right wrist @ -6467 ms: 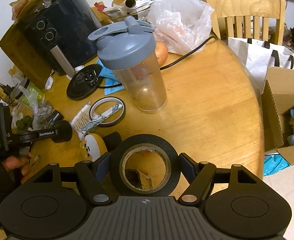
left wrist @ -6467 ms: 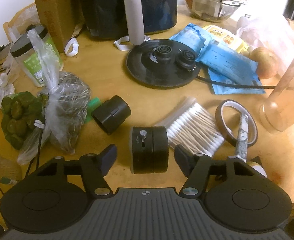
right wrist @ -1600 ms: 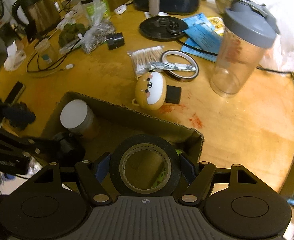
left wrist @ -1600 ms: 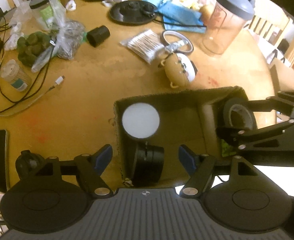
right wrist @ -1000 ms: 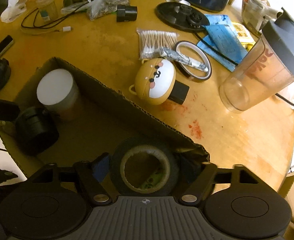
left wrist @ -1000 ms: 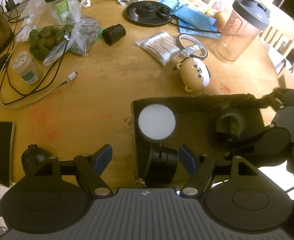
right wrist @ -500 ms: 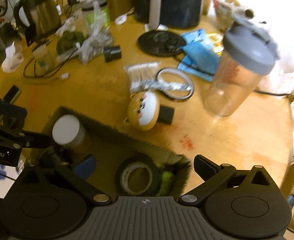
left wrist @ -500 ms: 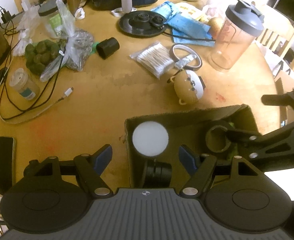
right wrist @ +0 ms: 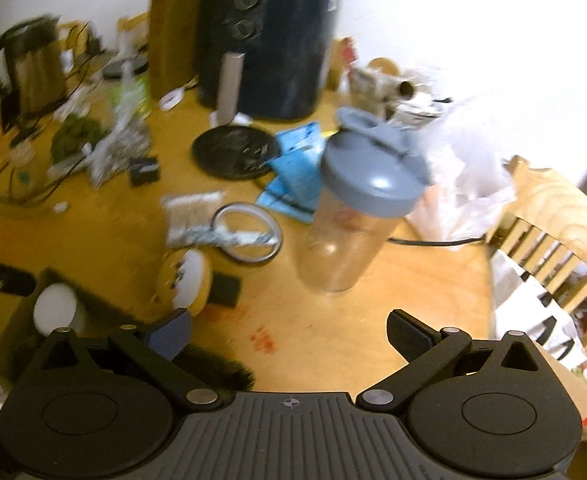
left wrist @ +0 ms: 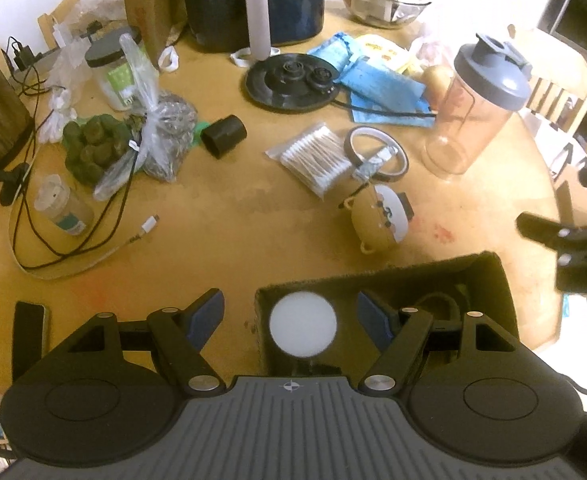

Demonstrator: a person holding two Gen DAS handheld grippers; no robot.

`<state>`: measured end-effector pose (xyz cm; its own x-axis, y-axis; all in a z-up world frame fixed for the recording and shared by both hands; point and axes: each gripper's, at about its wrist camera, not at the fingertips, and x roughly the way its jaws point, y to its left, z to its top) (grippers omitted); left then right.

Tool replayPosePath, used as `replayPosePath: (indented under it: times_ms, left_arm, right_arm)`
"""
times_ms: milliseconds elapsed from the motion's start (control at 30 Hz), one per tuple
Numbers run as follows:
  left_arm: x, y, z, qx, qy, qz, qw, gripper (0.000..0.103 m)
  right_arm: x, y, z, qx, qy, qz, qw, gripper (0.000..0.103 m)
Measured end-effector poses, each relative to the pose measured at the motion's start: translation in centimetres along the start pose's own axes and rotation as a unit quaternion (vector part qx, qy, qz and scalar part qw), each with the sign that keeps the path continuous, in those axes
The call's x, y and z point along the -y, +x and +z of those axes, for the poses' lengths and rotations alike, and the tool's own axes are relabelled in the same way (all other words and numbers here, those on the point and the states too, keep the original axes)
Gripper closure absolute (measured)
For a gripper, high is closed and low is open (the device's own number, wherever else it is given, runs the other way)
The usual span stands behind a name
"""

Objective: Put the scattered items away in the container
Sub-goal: 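Open the left gripper over the box while the right gripper releases the tape roll into it, then reach the left gripper to the yellow dog-face toy and close on it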

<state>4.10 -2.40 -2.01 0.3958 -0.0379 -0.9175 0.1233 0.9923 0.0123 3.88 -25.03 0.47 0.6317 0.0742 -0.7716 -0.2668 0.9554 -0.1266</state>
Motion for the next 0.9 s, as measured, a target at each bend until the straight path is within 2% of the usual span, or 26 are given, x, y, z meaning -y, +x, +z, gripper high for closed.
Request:
replayPosePath:
  times_ms: [100,333,467,900]
  left_arm:
    - [-0.1,-0.1,0.5,0.004,0.003,0.002,1.0000,0.030]
    - [-0.3,0.8,1.7,0.009,0.021,-0.011,0.9997,0.030]
    - [-0.2,1.9,2.6,0.001,0.031,-0.029,0.9991,0.030]
    - [0.6,6.8,5.5,-0.049,0.000,-0.107,0.9931,0.030]
  right_arm:
    - [1.4,0.0,0.3,0.001,0.040,-0.004,0.999,0.000]
    - [2.7,0.8,0.3,-0.024,0.097,0.028,0.995,0.000]
    - [1.6,1.3,0.1,-0.050,0.104,0.035,0.993,0.000]
    - [1.4,1.2,-0.7,-0.064,0.132,0.018,0.989,0.000]
